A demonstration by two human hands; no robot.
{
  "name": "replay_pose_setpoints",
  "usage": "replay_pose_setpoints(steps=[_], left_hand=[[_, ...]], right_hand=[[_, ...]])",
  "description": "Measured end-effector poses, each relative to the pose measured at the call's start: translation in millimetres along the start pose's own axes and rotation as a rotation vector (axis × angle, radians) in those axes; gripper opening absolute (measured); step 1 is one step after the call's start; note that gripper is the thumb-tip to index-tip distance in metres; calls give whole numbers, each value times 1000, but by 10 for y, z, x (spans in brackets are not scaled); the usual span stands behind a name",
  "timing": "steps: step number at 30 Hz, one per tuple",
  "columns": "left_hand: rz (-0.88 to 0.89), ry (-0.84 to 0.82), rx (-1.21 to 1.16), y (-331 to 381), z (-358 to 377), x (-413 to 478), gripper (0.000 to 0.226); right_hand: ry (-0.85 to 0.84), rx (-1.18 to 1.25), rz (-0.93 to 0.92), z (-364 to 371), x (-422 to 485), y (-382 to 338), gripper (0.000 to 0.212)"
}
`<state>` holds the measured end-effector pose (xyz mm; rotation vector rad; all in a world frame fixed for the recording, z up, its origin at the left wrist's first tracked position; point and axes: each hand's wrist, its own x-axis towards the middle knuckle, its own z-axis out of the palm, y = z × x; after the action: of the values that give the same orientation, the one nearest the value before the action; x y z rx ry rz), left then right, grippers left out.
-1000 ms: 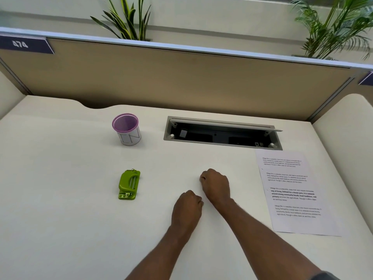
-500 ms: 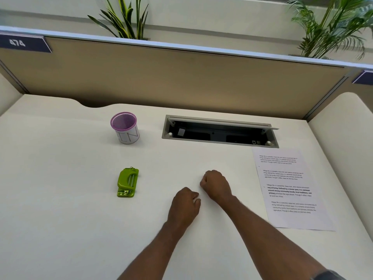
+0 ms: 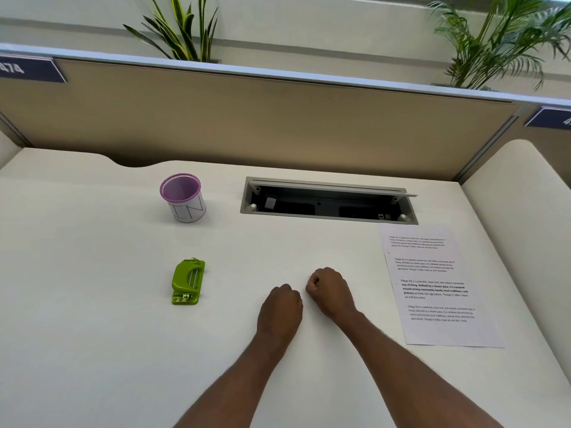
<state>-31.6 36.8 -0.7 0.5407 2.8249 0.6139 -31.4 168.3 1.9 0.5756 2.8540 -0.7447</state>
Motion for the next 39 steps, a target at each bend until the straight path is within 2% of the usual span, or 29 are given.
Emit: replay_pose_setpoints(steps=[11, 15, 18, 23, 26, 30, 32, 34, 39], left_hand=[[-26, -103, 100, 111, -34, 106, 20], [-94, -170, 22, 82, -110, 143, 14], [-192, -70, -71, -91, -235, 137, 23], [-313, 247, -124, -472, -762, 342, 23], [-397, 402, -124, -741, -1225, 575, 24], [-442, 577, -131, -1111, -1740, 892, 25], [-436, 617, -129, -1288, -1919, 1065, 27], [-435, 616, -99, -1460, -2030, 1236, 29], [-425, 502, -25, -1728, -2048, 1491, 22]], right_hand=[[-2, -33, -7, 2, -50, -37, 15], [-44, 108, -5, 19, -44, -52, 14], [-94, 309, -46, 19, -27, -191, 18], [-138, 541, -71, -9, 192, -862, 24], [-131, 603, -123, -88, 461, -1430, 25], [-37, 580, -254, -218, 893, -2211, 30], [12, 517, -292, -255, 1098, -2519, 33], [18, 419, -330, -236, 1298, -2768, 26], [4, 160, -361, -38, 1630, -3007, 25]])
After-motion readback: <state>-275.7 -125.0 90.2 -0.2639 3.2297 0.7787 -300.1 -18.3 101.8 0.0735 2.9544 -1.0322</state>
